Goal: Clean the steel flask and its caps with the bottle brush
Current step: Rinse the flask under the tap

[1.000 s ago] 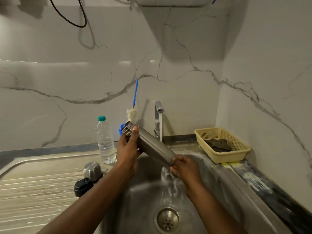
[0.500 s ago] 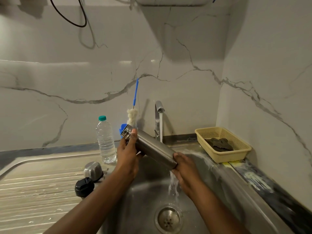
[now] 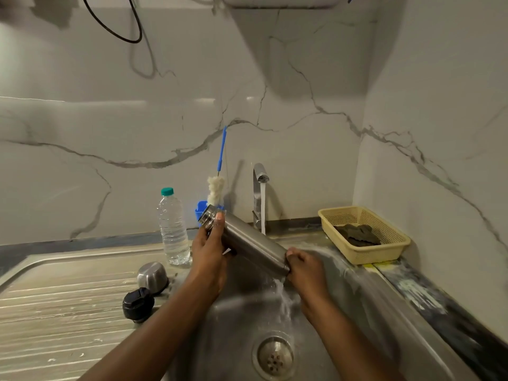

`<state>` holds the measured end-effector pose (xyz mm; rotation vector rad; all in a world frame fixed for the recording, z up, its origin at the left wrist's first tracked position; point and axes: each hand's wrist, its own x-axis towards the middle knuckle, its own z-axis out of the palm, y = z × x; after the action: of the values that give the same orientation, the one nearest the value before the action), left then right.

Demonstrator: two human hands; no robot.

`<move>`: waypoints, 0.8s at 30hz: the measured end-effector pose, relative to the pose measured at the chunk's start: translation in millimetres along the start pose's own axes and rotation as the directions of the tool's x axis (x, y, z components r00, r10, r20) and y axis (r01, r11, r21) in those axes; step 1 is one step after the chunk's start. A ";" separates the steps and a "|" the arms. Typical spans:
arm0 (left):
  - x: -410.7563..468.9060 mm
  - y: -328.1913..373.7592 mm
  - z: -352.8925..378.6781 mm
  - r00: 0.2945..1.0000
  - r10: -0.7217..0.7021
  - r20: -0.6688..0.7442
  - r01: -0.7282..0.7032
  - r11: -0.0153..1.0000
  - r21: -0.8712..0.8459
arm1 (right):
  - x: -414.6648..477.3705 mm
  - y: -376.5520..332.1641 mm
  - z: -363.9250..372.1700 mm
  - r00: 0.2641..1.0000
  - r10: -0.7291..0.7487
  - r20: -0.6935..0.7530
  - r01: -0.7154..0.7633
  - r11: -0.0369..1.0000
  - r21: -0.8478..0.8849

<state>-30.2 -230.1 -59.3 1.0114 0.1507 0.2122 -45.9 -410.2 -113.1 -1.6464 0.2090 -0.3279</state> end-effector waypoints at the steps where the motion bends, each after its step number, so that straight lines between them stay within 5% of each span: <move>1: 1.1 0.6 2.3 1.000 -0.006 0.017 0.006 1.000 0.011 | -1.2 -1.9 0.9 0.998 -0.028 0.054 0.028 1.000 0.010; 6: 7.2 5.3 12.5 0.999 -0.019 0.038 0.016 0.995 0.101 | -6.1 6.6 0.7 0.912 -0.189 0.364 0.256 0.955 -0.147; 10: 13.6 6.1 19.8 0.994 -0.091 0.064 0.078 0.980 0.186 | -3.4 16.2 -1.5 0.903 -0.215 0.373 0.338 0.890 -0.305; 16: 13.3 -11.0 38.1 0.966 -0.059 0.251 -0.093 0.827 0.554 | -6.8 12.0 -0.5 0.928 -0.154 0.340 0.255 0.927 -0.276; 24: 13.5 -37.4 35.5 0.922 -0.278 0.268 0.024 0.735 0.678 | -2.8 9.3 -1.0 0.949 -0.053 0.309 0.091 0.990 -0.110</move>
<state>-5.2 -275.2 -73.0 1.7346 -0.0306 -0.2073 -48.3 -411.2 -122.5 -1.8058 -0.0672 -0.1124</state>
